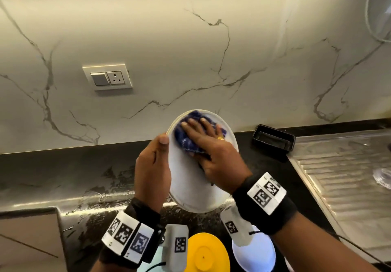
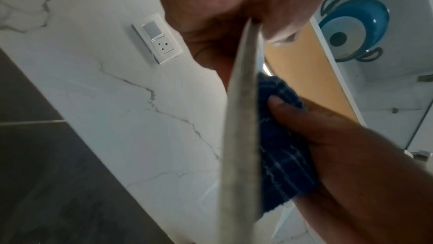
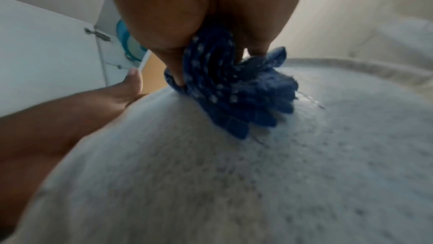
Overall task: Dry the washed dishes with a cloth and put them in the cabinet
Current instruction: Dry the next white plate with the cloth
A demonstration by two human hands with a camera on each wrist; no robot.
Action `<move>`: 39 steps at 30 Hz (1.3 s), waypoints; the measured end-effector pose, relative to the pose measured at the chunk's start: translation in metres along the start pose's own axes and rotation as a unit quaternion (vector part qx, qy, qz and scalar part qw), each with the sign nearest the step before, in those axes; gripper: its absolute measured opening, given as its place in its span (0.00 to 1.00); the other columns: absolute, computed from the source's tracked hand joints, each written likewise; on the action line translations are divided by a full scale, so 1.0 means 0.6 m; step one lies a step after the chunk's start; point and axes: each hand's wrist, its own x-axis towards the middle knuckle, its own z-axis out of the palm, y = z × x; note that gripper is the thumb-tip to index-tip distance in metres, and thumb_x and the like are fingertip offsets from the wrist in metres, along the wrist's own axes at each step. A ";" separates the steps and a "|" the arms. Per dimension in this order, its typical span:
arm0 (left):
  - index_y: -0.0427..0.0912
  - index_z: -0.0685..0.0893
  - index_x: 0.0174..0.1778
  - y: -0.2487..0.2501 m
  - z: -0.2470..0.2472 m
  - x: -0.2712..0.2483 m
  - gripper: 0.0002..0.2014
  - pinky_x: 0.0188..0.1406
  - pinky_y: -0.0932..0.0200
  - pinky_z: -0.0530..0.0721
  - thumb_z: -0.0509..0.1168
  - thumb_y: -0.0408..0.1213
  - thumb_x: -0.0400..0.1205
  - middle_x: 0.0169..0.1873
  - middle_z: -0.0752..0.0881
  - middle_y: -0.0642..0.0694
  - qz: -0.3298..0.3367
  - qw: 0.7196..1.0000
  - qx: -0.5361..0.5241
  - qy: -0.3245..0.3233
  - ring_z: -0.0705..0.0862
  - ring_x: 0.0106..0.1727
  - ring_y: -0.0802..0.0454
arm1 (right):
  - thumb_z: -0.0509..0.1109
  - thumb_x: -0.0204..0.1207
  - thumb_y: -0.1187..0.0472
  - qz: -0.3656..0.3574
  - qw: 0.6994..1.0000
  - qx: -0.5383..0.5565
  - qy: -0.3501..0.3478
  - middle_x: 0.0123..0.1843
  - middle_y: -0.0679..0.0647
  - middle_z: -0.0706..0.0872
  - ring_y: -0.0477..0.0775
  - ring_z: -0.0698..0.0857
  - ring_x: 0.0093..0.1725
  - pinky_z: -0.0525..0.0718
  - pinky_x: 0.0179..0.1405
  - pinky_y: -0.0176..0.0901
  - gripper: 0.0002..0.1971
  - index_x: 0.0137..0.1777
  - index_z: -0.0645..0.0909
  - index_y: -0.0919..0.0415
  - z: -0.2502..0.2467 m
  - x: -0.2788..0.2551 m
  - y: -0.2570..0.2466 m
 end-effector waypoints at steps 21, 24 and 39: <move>0.42 0.84 0.41 -0.025 0.013 -0.007 0.16 0.35 0.56 0.76 0.59 0.42 0.92 0.31 0.82 0.52 -0.005 0.993 0.075 0.089 0.76 0.33 0.57 | 0.68 0.78 0.68 -0.196 0.953 -0.187 -0.135 0.85 0.44 0.65 0.61 0.56 0.87 0.51 0.84 0.69 0.36 0.84 0.64 0.46 0.029 -0.115 0.021; 0.41 0.84 0.43 -0.018 0.001 0.006 0.14 0.36 0.61 0.76 0.59 0.40 0.92 0.33 0.81 0.49 0.000 0.994 0.063 0.089 0.75 0.34 0.59 | 0.67 0.76 0.68 -0.192 0.952 -0.194 -0.138 0.85 0.41 0.65 0.57 0.53 0.88 0.49 0.84 0.68 0.37 0.83 0.64 0.44 0.026 -0.117 0.019; 0.38 0.83 0.42 -0.034 -0.003 -0.008 0.19 0.38 0.43 0.78 0.58 0.47 0.91 0.35 0.82 0.37 -0.019 0.996 0.046 0.069 0.78 0.37 0.41 | 0.67 0.78 0.65 -0.135 0.963 -0.181 -0.148 0.87 0.41 0.57 0.53 0.52 0.88 0.55 0.86 0.57 0.40 0.87 0.56 0.44 0.048 -0.136 0.009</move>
